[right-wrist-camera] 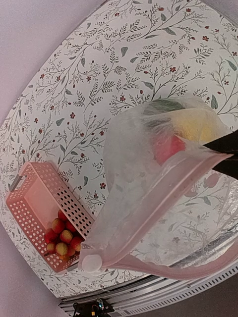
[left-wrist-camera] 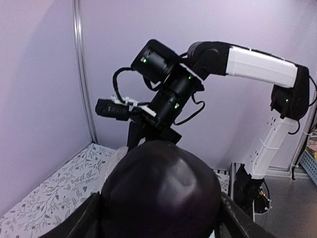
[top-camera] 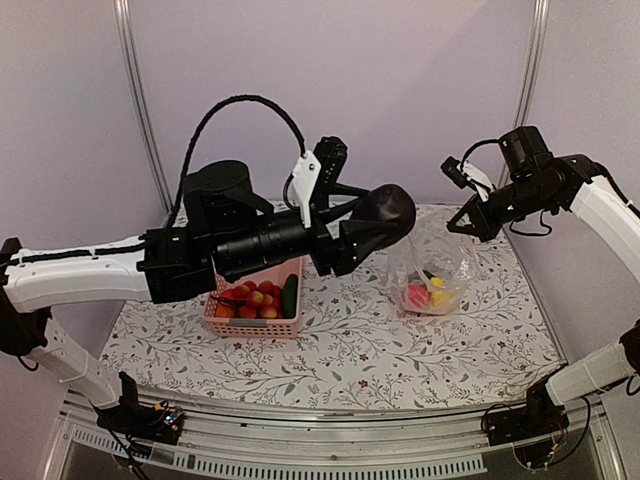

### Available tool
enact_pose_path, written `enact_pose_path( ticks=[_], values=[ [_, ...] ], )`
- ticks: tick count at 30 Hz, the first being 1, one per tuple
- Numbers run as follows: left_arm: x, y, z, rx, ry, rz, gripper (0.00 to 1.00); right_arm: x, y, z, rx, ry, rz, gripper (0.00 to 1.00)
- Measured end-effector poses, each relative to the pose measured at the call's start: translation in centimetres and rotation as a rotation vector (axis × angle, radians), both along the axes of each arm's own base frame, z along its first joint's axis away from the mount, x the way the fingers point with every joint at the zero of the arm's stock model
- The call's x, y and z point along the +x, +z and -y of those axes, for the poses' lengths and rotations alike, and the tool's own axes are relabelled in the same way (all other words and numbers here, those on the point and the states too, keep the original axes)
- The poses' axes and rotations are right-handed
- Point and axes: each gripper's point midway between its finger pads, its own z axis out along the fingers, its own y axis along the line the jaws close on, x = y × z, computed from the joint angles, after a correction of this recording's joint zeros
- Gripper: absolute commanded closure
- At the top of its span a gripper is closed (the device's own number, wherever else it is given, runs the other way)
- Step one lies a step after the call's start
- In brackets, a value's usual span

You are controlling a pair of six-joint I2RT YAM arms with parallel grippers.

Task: Place the food in the zip-top bag and seal the zipper
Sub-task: Place the fake vegetable in the zipper food storage bag.

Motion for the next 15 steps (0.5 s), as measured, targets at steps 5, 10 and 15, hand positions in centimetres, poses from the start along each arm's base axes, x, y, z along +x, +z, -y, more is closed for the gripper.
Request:
enact_pose_path(
  ticks=[5,10,15],
  values=[
    [-3.0,3.4,1.5,-0.131,-0.099,0.108,0.43,-0.4,-0.2,0.0,-0.006,0.005,-0.016,1.00],
    [-4.2,2.4,4.6,-0.149,-0.178,0.145,0.43,-0.7,-0.3,-0.2,-0.005,0.014,-0.025,1.00],
    [-4.5,0.2,7.7,-0.111,-0.217,0.157,0.44,-0.8,-0.3,-0.3,-0.004,0.019,-0.029,1.00]
  ],
)
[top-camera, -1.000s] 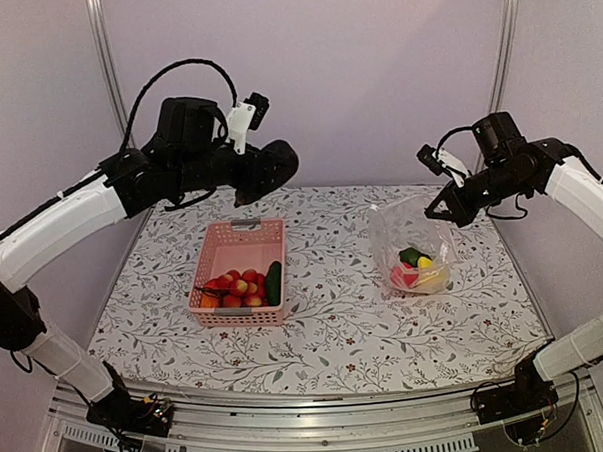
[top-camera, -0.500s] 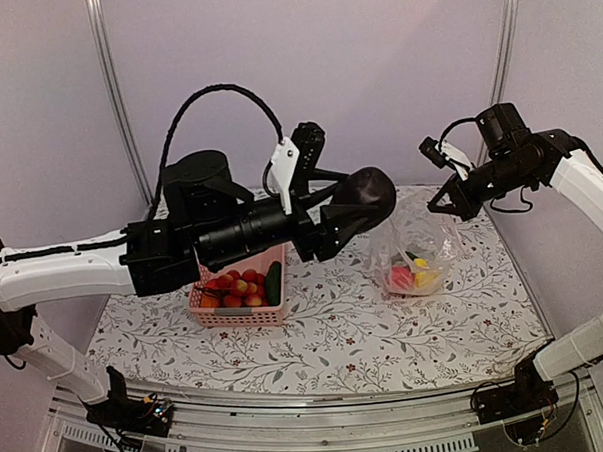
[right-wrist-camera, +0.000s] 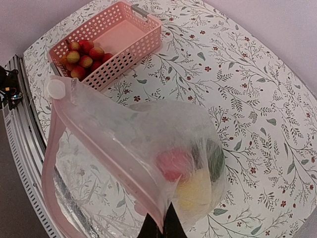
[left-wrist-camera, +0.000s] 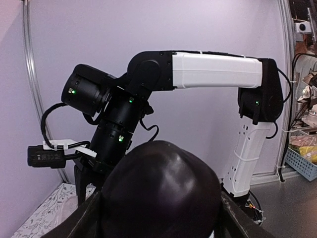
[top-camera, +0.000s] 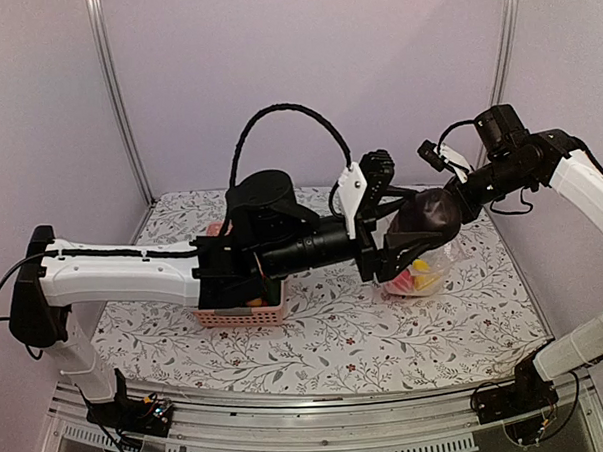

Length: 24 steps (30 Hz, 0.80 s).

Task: Place the food in the zip-top bag and seal the zipper
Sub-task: Place the fake vegetable in the zipper food storage bag.

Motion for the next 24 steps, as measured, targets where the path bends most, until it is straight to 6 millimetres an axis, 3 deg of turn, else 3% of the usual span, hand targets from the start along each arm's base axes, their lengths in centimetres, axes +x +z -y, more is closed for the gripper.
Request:
enact_pose_path(
  ticks=[8,18,21,24],
  values=[
    [1.0,-0.2,2.5,0.002,0.027,0.053,0.44,-0.1,0.0,0.0,-0.001,0.001,-0.003,1.00],
    [3.8,-5.5,5.5,0.127,0.129,0.137,0.42,-0.1,0.0,0.0,-0.001,0.001,-0.001,1.00],
    [5.0,-7.2,5.7,0.182,0.179,0.148,0.36,-0.2,0.1,0.0,-0.001,0.001,-0.001,1.00],
    [6.6,-8.4,5.3,0.231,0.265,0.162,0.18,-0.2,0.0,0.1,-0.002,0.000,-0.003,1.00]
  ],
)
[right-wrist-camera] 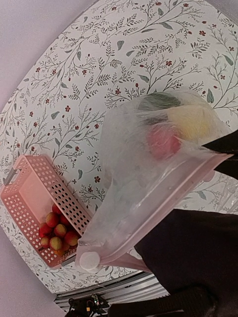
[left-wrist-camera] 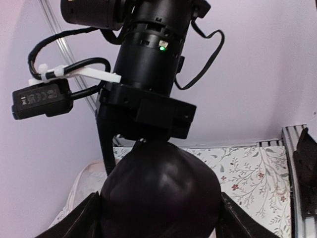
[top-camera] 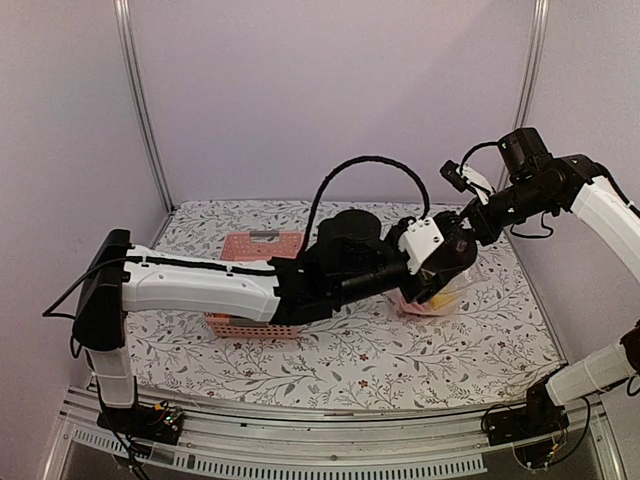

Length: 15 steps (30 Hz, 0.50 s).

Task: Place the food in the zip-top bag and seal the zipper
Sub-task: Place the fake vegetable in the zipper food storage bag.

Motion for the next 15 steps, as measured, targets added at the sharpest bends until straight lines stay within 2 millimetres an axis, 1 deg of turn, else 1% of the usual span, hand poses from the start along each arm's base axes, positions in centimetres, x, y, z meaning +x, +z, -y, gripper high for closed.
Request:
enact_pose_path(
  ticks=[3,5,8,12,13,15],
  values=[
    [1.8,-0.8,-0.3,0.040,0.104,0.012,0.12,0.0,0.0,0.1,-0.003,-0.003,0.002,1.00],
    [2.8,-0.8,-0.4,0.057,0.162,0.014,0.09,0.0,0.0,0.1,-0.003,-0.003,0.003,1.00],
    [3.2,-0.2,-0.6,0.062,0.210,0.013,0.07,0.0,0.0,0.1,-0.003,-0.004,0.002,1.00],
    [2.6,0.9,-0.4,0.047,0.208,0.018,0.09,0.0,0.0,0.1,-0.002,-0.006,0.000,1.00],
    [2.2,1.1,-0.3,0.048,0.200,0.020,0.10,0.0,0.1,0.1,-0.002,-0.006,0.001,1.00],
    [0.7,1.5,-0.1,0.057,0.163,0.025,0.13,0.0,0.1,0.1,-0.002,-0.006,0.001,1.00]
  ],
)
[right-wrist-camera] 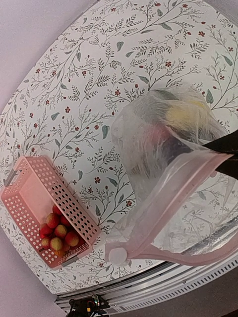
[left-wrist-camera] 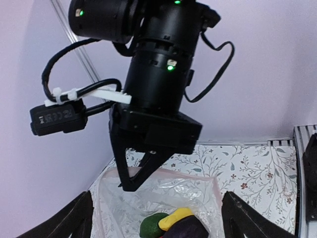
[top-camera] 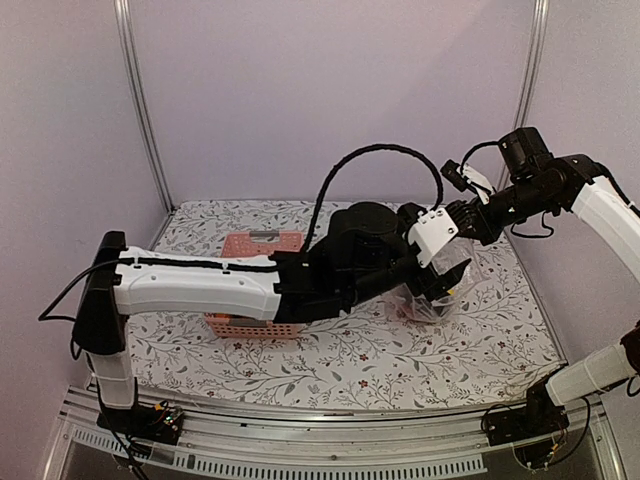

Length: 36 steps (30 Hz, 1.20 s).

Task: Place the food in the zip-top bag and seal the zipper
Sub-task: Place the fake vegetable in the zipper food storage bag, then adjust the zipper food storage bag at the center of the board.

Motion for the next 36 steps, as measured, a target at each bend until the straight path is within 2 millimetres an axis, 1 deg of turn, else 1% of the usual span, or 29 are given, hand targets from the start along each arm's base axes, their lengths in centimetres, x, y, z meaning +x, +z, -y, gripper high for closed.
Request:
enact_pose_path(
  ticks=[3,6,8,11,14,19,21,23,26,29,31,34,36],
  values=[
    [-2.6,0.8,-0.1,0.016,-0.088,-0.011,0.20,0.0,0.0,0.0,0.000,0.000,0.000,1.00],
    [-5.0,2.1,-0.8,0.029,-0.179,-0.045,0.25,0.0,0.0,0.0,0.000,0.000,0.000,1.00],
    [-6.0,2.5,-1.4,0.048,-0.218,-0.072,0.27,0.0,0.0,0.0,-0.001,0.000,-0.001,1.00],
    [-6.3,1.9,-2.3,0.092,-0.223,-0.116,0.28,-0.1,-0.1,0.1,-0.003,0.000,-0.005,1.00],
    [-6.0,0.0,-3.5,0.149,-0.182,-0.158,0.28,-0.1,-0.1,0.1,-0.005,-0.002,-0.005,1.00],
    [-5.0,-4.9,-7.9,0.261,-0.059,-0.231,0.28,0.0,-0.1,0.2,-0.010,-0.006,-0.003,1.00],
    [-4.4,-6.1,-9.8,0.273,-0.008,-0.268,0.28,0.0,-0.1,0.2,-0.010,-0.006,-0.003,1.00],
    [-3.6,-6.9,-11.2,0.270,0.035,-0.304,0.28,0.0,-0.2,0.2,-0.011,-0.006,-0.004,1.00],
    [-2.9,-8.1,-12.2,0.251,0.070,-0.352,0.25,-0.1,-0.6,0.2,-0.013,-0.006,-0.012,0.99],
    [-2.7,-9.4,-12.1,0.215,0.081,-0.390,0.24,-0.1,-1.1,0.2,-0.018,-0.005,-0.022,0.91],
    [-2.5,-10.4,-11.1,0.183,0.080,-0.408,0.24,0.0,-1.5,0.2,-0.020,-0.005,-0.029,0.84],
    [-1.8,-13.0,-9.0,0.154,0.090,-0.433,0.24,0.0,-1.9,0.2,-0.026,-0.002,-0.035,0.74],
    [-1.2,-15.6,-7.6,0.158,0.109,-0.448,0.24,-0.2,-2.3,0.3,-0.032,-0.004,-0.045,0.71]
  ],
)
